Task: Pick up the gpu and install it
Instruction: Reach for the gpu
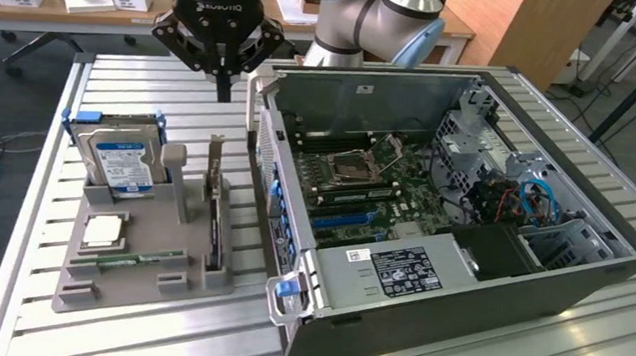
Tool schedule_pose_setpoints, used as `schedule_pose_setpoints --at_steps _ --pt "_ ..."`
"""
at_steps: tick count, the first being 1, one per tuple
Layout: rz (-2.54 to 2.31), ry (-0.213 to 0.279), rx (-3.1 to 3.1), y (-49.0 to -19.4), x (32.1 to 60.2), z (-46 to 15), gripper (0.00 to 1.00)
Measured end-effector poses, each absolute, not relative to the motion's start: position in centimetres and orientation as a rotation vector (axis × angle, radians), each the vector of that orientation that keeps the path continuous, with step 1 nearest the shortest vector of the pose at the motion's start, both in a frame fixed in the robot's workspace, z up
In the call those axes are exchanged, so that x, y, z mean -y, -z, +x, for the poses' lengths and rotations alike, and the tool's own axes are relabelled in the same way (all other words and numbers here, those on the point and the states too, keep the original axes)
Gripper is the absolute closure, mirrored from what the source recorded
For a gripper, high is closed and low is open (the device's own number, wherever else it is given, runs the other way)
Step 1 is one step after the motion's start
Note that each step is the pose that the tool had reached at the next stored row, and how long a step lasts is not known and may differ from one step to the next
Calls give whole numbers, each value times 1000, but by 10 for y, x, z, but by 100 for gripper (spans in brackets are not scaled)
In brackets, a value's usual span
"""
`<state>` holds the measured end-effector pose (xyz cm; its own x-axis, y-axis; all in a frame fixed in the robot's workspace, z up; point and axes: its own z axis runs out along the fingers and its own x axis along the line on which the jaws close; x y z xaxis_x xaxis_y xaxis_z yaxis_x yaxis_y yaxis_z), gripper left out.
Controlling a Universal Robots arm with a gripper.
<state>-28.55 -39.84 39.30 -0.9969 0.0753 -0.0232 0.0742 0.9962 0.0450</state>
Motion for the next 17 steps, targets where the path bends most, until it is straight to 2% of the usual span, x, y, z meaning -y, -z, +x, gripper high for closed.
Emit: schedule_pose_setpoints --at_steps 17 --pt "117 -69 -3114 -393 407 -286 90"
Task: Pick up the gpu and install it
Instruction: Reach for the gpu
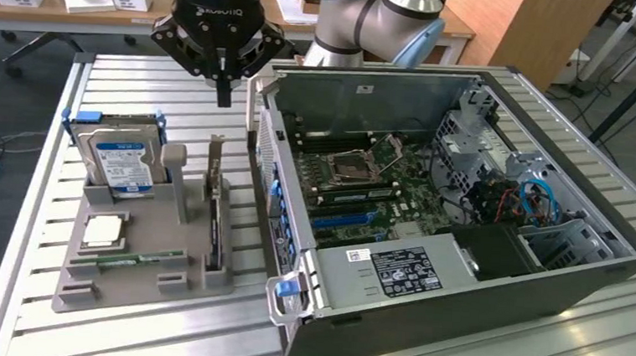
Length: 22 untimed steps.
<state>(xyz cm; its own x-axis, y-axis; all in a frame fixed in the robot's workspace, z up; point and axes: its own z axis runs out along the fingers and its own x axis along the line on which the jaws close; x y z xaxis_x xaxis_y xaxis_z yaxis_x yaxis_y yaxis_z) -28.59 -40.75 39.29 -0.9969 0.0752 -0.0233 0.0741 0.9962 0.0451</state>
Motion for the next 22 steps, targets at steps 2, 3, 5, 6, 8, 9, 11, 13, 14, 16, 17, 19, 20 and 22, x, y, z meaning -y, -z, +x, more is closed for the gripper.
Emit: schedule_pose_setpoints --at_steps 2,3,5,6,8,9,11,13,14,16,17,19,20,22 --pt "117 -69 -3114 -393 408 -286 90" --pt "117 -69 -3114 -393 409 -286 90" --pt "117 -69 -3114 -393 409 -287 90" --pt "117 -69 -3114 -393 410 -287 90" --pt "117 -69 -3114 -393 410 -287 90" --pt "116 -69 -3114 -393 411 -287 90" --pt "117 -69 -3114 -393 413 -288 90" --pt "117 -69 -3114 -393 414 -288 90" --pt "116 -69 -3114 -393 415 -289 90" --pt "117 -69 -3114 -393 416 -289 90" --pt "117 -69 -3114 -393 416 -289 90" --pt "117 -69 -3114 -393 417 -290 90" --pt "117 -69 -3114 -393 418 -290 90" --pt "117 -69 -3114 -393 418 -291 90"
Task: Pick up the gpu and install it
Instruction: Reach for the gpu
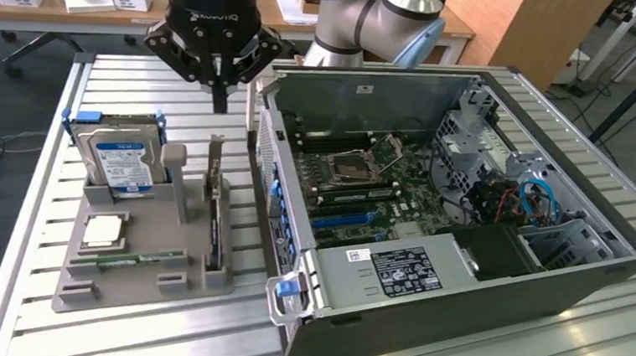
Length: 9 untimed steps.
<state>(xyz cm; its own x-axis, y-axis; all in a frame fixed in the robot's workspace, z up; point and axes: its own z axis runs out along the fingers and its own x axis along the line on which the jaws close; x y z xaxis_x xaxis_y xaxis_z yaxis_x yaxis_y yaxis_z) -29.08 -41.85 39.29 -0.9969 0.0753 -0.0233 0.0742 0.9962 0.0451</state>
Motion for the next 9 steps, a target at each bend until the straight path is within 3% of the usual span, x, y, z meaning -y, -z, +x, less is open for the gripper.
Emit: schedule_pose_setpoints --at_steps 9 --pt "117 -69 -3114 -393 424 -293 90"
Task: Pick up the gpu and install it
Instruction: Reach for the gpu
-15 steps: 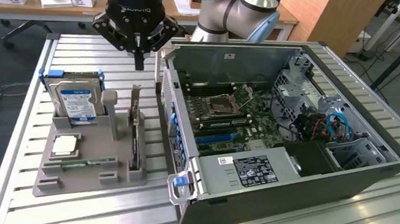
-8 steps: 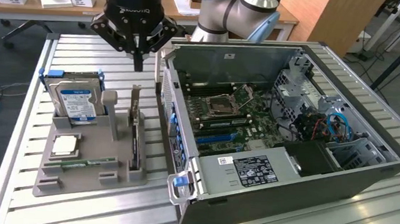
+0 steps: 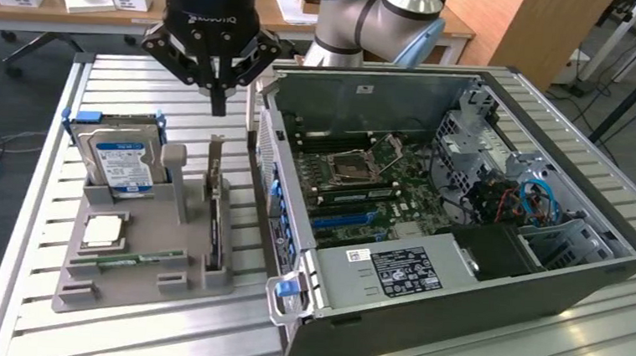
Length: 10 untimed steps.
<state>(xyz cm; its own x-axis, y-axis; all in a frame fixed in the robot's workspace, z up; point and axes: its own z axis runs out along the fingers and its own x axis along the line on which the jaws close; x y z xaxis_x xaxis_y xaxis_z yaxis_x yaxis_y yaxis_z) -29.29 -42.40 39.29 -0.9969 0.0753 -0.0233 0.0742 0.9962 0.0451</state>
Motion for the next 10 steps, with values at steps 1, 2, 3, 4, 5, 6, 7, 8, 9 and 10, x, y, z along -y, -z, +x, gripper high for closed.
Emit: schedule_pose_setpoints --at_steps 1,2,3,4,5,6,7,8,9,10 --pt "117 -69 -3114 -393 425 -293 90" --pt "116 -69 -3114 -393 425 -293 90" --pt "117 -69 -3114 -393 426 -293 90" --pt "117 -69 -3114 -393 427 -293 90" --pt "117 -69 -3114 -393 428 -294 90" --pt "117 -69 -3114 -393 429 -294 90" --pt "117 -69 -3114 -393 430 -294 90" --pt "117 -69 -3114 -393 430 -294 90" --pt "117 -69 -3114 -393 431 -294 90" --pt "117 -69 -3114 -393 432 -294 90"
